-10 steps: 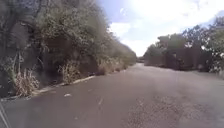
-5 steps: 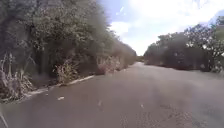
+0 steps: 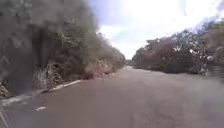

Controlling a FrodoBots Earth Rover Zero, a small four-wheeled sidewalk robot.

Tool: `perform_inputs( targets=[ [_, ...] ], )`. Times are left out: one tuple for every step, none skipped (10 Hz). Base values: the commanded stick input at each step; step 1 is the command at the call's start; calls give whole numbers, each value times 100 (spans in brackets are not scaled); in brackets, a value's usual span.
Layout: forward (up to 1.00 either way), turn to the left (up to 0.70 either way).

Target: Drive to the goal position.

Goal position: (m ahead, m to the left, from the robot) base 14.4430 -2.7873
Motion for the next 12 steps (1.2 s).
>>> perform_inputs(
  targets=[
    [50,0],
    [50,0],
    [50,0],
    [50,0],
    [50,0],
    [50,0],
    [50,0],
    [50,0],
    [50,0],
    [50,0],
    [50,0],
    [50,50]
  ],
)
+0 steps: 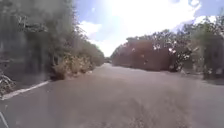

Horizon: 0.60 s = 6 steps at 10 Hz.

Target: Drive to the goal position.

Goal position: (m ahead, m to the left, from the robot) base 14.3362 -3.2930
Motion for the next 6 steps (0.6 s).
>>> perform_inputs(
  targets=[
    [50,50],
    [50,50],
    [50,50],
    [50,0],
    [50,0],
    [50,0]
  ],
)
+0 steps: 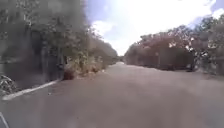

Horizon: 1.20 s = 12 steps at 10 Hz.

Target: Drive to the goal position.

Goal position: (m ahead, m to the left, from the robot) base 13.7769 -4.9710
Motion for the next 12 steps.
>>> perform_inputs(
  targets=[
    [50,0],
    [50,0],
    [50,0],
    [50,0],
    [50,0],
    [50,0],
    [50,0],
    [50,0],
    [50,0],
    [50,-23],
    [50,-48],
    [50,-50]
  ],
)
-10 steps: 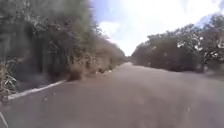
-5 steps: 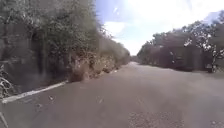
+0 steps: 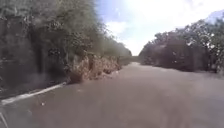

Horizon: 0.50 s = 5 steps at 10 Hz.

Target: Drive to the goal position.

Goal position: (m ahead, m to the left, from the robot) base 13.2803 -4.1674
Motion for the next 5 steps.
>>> perform_inputs(
  targets=[
    [50,-50],
    [50,-20],
    [50,0],
    [50,0],
    [50,0]
  ],
)
